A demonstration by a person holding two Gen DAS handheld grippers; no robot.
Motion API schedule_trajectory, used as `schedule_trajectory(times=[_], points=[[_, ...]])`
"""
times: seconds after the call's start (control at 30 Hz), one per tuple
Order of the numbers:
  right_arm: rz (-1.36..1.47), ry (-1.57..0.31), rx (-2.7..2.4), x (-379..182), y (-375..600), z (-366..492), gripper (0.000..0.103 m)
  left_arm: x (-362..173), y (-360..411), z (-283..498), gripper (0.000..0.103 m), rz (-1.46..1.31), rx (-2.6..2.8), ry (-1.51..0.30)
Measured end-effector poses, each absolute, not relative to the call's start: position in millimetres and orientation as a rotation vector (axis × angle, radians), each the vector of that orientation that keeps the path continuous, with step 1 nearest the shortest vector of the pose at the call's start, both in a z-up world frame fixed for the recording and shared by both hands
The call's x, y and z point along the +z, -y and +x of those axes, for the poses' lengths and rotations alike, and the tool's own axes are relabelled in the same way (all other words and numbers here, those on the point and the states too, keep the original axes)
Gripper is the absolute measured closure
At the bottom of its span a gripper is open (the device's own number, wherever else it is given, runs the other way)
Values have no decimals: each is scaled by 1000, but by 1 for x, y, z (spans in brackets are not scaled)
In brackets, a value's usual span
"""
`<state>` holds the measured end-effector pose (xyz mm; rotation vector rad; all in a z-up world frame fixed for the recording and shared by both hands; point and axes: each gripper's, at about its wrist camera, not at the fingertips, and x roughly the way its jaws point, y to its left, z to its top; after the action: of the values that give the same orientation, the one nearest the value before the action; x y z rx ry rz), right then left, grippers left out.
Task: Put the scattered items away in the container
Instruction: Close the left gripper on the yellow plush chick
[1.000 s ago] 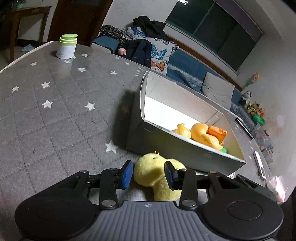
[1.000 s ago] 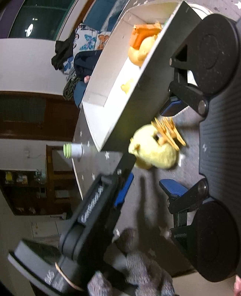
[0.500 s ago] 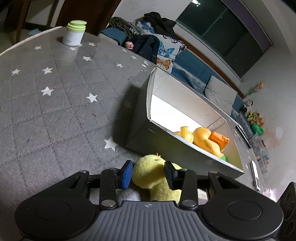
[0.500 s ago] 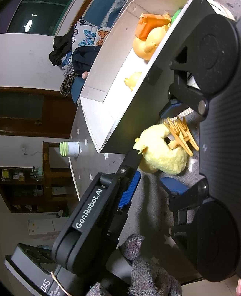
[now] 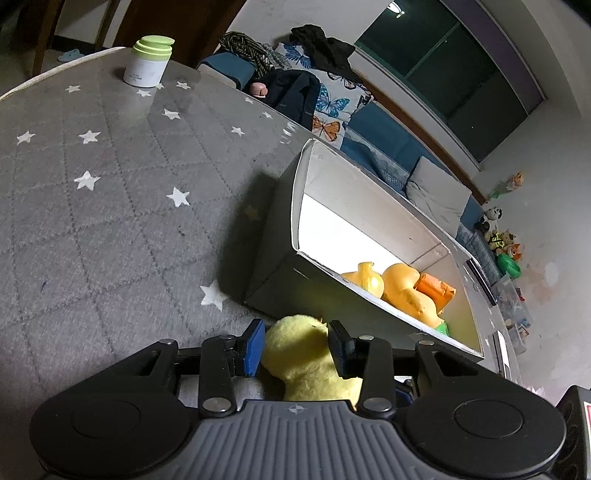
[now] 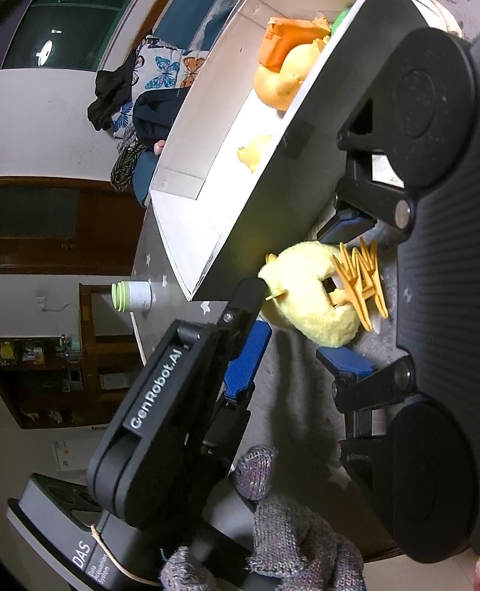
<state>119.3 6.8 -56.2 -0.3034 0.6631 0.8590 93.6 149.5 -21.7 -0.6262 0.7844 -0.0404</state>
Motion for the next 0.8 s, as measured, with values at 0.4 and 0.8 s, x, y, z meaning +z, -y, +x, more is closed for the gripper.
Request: schedule_trajectory(times=[0.4, 0.8], points=[[-276, -667, 853, -56, -4, 116, 43, -25, -145, 95, 64, -623, -45, -780], [-254, -659, 829, -52, 7, 105, 44, -19, -131, 82, 69, -592, -69, -761]])
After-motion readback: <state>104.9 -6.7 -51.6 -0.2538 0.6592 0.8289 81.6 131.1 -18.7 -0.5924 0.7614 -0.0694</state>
